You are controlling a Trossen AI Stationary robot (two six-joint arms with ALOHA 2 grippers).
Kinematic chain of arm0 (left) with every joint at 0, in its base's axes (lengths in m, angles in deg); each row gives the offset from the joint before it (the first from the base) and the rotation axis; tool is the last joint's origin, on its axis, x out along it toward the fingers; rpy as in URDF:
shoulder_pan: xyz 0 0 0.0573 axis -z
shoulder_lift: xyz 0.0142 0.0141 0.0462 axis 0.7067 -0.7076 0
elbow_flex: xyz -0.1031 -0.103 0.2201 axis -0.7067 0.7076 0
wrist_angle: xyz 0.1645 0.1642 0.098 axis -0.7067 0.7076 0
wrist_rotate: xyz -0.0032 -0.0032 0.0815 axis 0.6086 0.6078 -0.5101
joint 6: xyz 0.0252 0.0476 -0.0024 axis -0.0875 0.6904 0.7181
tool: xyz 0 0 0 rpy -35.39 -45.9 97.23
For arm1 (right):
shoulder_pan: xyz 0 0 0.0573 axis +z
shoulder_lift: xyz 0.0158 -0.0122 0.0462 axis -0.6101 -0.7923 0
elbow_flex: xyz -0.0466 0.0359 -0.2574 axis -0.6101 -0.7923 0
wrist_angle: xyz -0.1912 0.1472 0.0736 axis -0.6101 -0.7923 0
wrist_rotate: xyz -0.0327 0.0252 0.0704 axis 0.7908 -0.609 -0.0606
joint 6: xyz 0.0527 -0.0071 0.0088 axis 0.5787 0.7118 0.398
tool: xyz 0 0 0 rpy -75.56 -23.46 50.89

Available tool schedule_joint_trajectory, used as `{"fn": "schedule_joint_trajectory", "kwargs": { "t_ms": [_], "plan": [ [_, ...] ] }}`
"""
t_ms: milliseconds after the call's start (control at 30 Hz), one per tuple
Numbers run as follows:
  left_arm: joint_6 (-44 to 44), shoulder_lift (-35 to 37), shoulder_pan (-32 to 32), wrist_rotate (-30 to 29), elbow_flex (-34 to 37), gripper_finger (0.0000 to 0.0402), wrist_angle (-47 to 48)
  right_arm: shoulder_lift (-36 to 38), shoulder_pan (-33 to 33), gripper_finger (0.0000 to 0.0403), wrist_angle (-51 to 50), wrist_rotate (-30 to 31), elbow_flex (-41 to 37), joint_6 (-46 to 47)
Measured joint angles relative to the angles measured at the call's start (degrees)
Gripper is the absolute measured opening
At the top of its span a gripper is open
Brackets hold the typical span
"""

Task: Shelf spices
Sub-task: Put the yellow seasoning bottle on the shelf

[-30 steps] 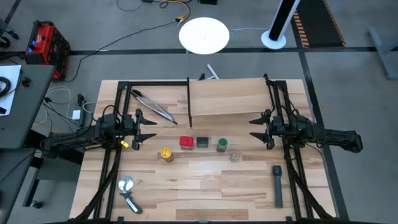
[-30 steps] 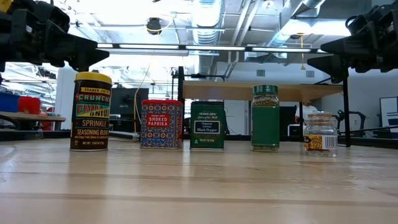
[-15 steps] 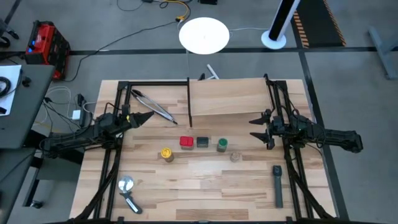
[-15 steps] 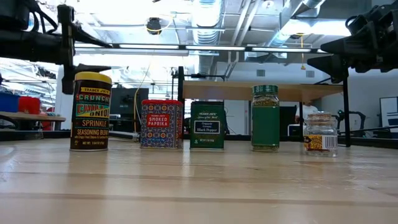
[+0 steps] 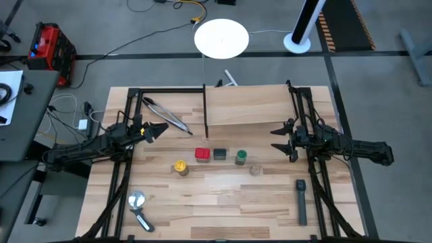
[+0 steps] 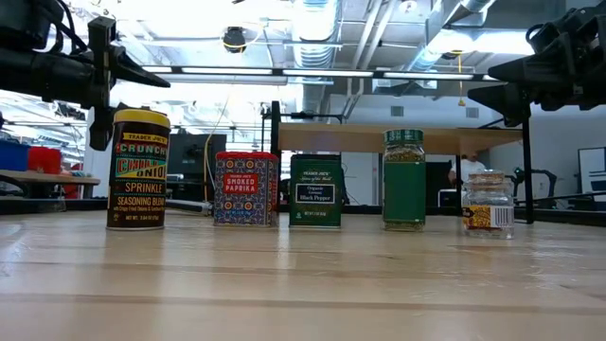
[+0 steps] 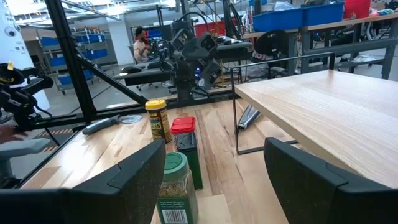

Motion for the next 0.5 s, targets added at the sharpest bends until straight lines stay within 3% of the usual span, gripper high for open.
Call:
{"fn": "schedule_joint_trajectory", "kwargs": {
  "t_ms": [500],
  "plan": [
    [0.04, 0.00, 0.00, -0.09, 0.07, 0.0226, -0.17, 0.00, -0.22, 0.0276, 1.77, -0.22, -0.04, -4.69]
  ]
}}
